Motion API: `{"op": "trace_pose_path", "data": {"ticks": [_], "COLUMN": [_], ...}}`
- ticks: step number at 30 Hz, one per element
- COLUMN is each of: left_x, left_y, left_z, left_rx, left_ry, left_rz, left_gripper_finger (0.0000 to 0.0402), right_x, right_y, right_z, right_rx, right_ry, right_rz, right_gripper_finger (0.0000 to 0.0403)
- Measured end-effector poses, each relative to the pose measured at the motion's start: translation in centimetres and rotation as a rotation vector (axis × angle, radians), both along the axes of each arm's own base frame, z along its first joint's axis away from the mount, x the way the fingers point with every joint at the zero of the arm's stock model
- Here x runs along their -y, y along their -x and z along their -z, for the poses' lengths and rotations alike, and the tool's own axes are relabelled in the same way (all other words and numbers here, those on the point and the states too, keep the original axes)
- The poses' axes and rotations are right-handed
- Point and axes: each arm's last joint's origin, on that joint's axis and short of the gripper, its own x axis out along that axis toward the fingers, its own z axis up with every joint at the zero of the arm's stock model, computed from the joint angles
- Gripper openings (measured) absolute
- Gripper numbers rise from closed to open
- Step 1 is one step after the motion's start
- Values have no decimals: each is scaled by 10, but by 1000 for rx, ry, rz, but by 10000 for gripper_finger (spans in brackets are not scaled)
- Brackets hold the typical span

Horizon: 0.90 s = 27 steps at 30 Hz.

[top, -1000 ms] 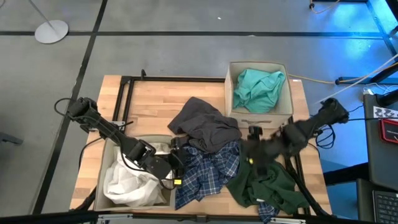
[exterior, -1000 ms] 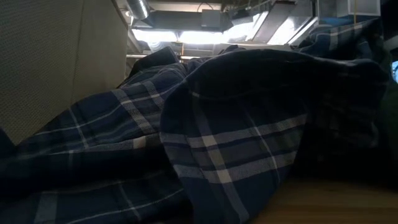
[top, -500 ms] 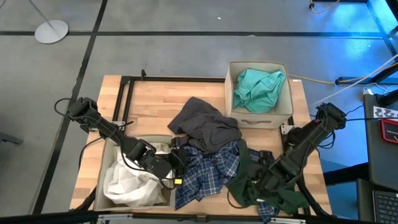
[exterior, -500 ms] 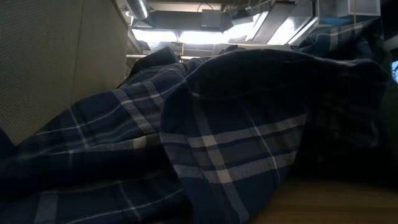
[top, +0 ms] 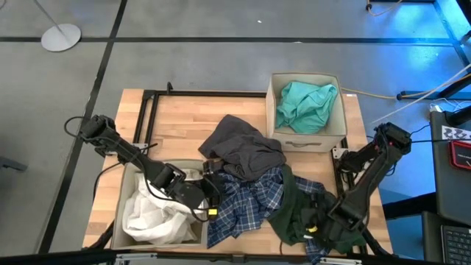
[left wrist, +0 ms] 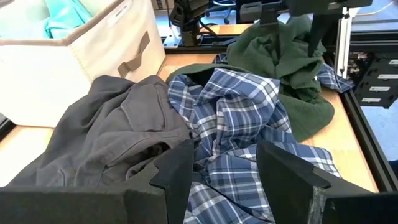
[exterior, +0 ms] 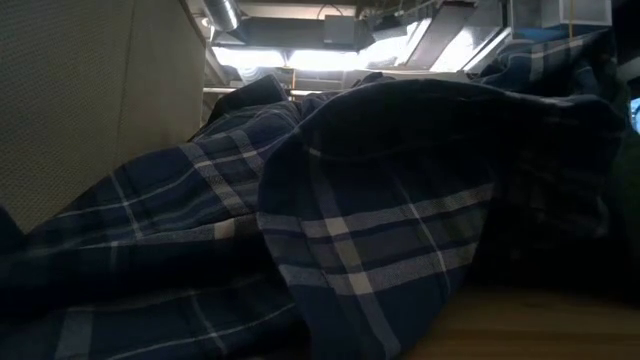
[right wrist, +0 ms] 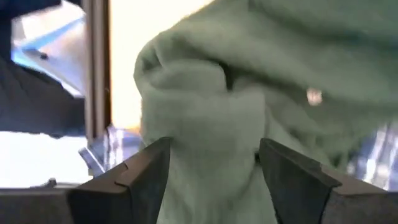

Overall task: Sort clothes
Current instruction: Put the green shirt into the top brown laundry bin

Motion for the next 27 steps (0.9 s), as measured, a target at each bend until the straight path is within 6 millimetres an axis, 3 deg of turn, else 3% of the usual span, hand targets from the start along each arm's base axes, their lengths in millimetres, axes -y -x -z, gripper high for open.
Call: {"op": "trace_pose_path", "data": {"ticks": [10, 17, 27], "left_x": [-2, -1, 0], "left_y": [-1, -2, -2], "left_z": [0, 3, 4], "left_rx": [-4, -12, -11], "left_ry": [-3, -8, -8], "left_rz": [-6, -6, -4], "left_gripper_finger": [166, 166, 166], "right_x": [-7, -18, -26], "right_y": [-6, -12, -23], "right_z": [3, 32, 81], "right_rx": [62, -50, -37], "right_ry": [-20, 31, 263], "right_rz": [-51, -128, -153], "right_gripper_finger": [248, 248, 248]}}
